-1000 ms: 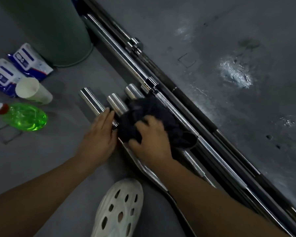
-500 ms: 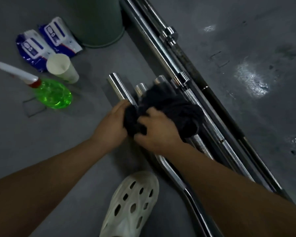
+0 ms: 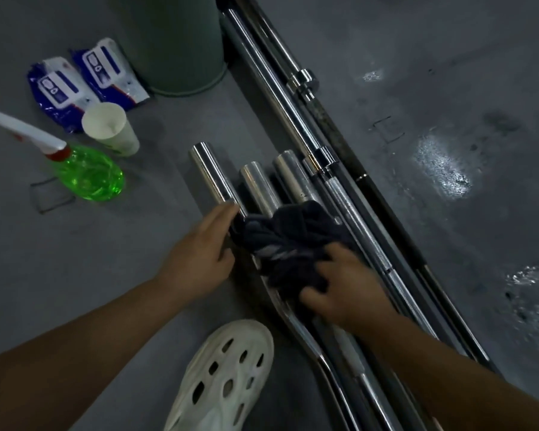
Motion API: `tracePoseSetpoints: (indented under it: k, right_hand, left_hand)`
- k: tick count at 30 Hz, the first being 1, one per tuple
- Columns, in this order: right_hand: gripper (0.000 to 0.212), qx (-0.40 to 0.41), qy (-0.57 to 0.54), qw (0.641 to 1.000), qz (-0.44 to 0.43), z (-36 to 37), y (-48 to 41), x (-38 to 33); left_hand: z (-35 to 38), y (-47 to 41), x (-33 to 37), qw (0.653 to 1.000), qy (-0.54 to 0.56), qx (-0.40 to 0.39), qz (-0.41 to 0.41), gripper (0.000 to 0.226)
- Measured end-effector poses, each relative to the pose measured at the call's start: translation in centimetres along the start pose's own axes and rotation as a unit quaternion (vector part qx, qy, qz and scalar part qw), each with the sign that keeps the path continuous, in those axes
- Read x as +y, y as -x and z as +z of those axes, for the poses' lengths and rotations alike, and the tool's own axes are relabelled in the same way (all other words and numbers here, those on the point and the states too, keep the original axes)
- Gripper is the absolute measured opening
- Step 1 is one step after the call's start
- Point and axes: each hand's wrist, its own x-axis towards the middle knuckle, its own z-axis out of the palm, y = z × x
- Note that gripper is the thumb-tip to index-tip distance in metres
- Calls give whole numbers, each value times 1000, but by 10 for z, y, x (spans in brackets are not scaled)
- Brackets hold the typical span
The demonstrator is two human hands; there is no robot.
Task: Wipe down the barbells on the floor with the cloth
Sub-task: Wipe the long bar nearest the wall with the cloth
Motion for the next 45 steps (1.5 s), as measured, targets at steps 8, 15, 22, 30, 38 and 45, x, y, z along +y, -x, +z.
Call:
tracePoseSetpoints:
  k: [8,15,22,30,38,45]
  right_hand:
    - [38,116,-53,982,136,-12,-95,30]
    - [34,-108,9,992,69,-44,36,51]
    - [68,109,-64,971,201,-16,-31,68]
    - [65,66,-20,898,435,-8,161,104]
    - [23,366,-131,689,612,-45,167,123]
    - [37,171,-52,868,463,28,173,78]
  left_hand:
    - [11,-28,28,994,-81,-23,68,76]
    - [39,-91,70,983,-97,-47,149,74]
    - [85,-152,115,976,-42,-54,207,67]
    - [135,-118,157,857,-151,-254,422,66]
    - [172,-144,214,824,-209,-275,450,66]
    - [190,-171,200,792,-267,-235,496,57]
